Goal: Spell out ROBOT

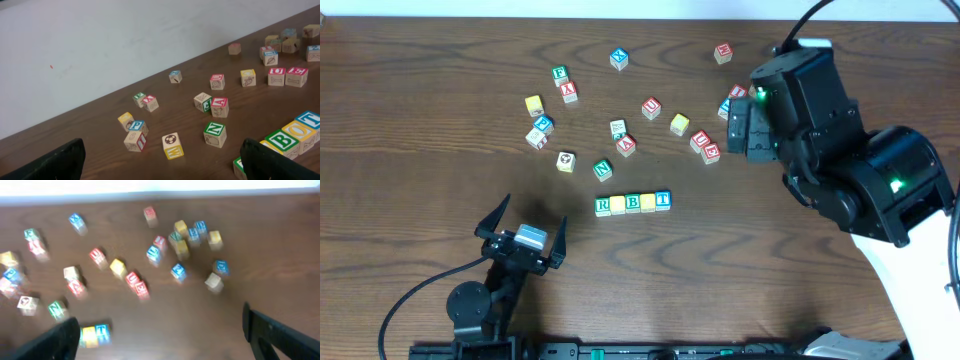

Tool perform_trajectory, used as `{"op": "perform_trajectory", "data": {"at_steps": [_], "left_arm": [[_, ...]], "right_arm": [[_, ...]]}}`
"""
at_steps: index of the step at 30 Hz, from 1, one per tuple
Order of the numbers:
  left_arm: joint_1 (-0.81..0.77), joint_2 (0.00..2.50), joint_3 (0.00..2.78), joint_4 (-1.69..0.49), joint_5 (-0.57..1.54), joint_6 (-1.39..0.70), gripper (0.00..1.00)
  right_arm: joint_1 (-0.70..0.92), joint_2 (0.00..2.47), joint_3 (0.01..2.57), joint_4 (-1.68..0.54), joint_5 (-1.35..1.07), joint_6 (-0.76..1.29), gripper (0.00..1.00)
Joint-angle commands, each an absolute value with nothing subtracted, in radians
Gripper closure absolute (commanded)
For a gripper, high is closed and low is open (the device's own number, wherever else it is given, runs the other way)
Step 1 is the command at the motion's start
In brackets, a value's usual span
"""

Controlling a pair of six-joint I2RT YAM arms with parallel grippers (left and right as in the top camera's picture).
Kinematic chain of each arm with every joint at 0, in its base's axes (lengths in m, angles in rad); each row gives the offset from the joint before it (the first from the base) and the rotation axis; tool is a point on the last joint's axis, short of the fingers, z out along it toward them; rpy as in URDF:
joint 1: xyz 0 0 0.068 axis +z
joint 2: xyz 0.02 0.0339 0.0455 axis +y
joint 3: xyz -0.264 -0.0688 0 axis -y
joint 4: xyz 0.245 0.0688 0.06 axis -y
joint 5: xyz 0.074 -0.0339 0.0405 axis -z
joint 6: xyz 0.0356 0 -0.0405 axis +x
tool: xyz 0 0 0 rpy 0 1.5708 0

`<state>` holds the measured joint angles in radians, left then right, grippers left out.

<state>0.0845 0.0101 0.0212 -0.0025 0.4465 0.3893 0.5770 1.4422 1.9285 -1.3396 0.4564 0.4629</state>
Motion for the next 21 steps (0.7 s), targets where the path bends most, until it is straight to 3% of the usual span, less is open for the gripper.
{"op": "perform_trajectory", "data": {"at_steps": [1,8,13,16,21], "left_arm": [[0.089,0.004,0.004,-0.043,0.46,0.376,0.03],[0.089,0.004,0.004,-0.043,0.46,0.376,0.03],[0.089,0.004,0.004,-0.043,0.46,0.376,0.03],[0.089,0.004,0.004,-0.043,0.46,0.376,0.03],[0.089,0.004,0.004,-0.043,0.46,0.376,0.03]], "right_arm": [[0.574,1.319,1.781,-1.162,0.466,0.428,0.01],[0.553,0.976,1.151,-0.338,0.289,0.078,0.01],[0.482,0.725,0.654,0.303,0.162,0.018,0.01],[0.44,0.614,0.473,0.459,0.153,0.018,0.01],[0.355,0.434,0.303,0.43,0.126,0.017,0.01]]}}
